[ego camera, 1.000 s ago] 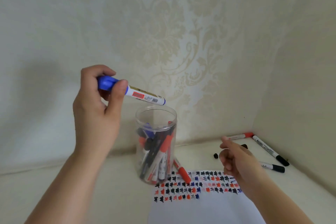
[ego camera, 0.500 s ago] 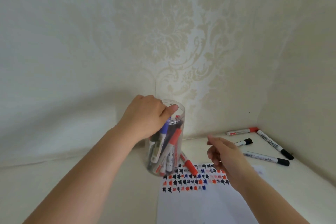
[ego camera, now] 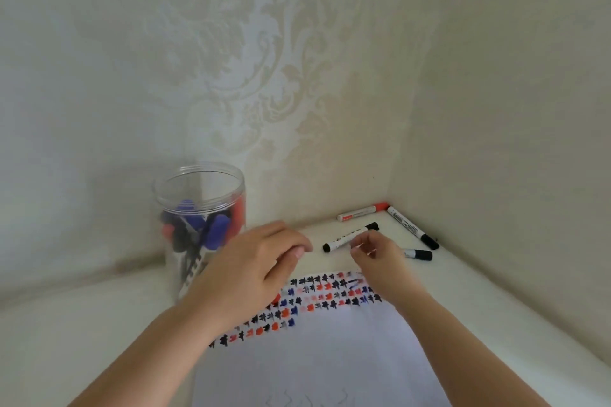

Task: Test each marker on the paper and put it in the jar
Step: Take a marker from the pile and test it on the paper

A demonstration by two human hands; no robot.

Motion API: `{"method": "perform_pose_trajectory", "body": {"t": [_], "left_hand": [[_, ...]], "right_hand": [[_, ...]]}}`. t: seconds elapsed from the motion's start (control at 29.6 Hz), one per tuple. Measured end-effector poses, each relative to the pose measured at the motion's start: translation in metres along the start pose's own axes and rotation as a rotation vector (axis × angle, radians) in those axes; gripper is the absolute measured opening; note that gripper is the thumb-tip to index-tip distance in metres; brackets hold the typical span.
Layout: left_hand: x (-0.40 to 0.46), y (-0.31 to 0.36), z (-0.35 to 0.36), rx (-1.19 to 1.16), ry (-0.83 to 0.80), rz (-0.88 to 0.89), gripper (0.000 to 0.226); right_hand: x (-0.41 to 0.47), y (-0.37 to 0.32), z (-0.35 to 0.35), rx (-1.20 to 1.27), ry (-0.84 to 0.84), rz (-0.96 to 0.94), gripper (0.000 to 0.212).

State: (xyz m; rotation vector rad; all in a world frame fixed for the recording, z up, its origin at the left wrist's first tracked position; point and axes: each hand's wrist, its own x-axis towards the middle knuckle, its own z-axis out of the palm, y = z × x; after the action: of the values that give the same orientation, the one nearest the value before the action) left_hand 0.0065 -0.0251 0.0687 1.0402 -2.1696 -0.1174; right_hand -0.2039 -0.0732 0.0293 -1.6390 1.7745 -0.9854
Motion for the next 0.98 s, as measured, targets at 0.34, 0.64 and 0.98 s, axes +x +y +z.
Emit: {"method": "perform_pose_trajectory", "body": {"t": [0.34, 0.64, 0.98], "left_hand": [[0.005, -0.011, 0.071, -0.199, -0.043, -0.263, 0.018], [-0.008, -0.024, 0.077, -0.208, -0.032, -0.309, 0.019], [-0.011, -0.01, 0.068, -0.317, -0.19, -0.229, 0.016]], "right_hand": [[0.031, 0.066, -0.054, -1.028, 0.013, -0.056, 0.059], [0.02, 0.053, -0.061, -0.589, 0.236, -0.248, 0.031], [-0.03, -0.007, 0.02, 0.584, -0.366, 0.018, 0.019]]}}
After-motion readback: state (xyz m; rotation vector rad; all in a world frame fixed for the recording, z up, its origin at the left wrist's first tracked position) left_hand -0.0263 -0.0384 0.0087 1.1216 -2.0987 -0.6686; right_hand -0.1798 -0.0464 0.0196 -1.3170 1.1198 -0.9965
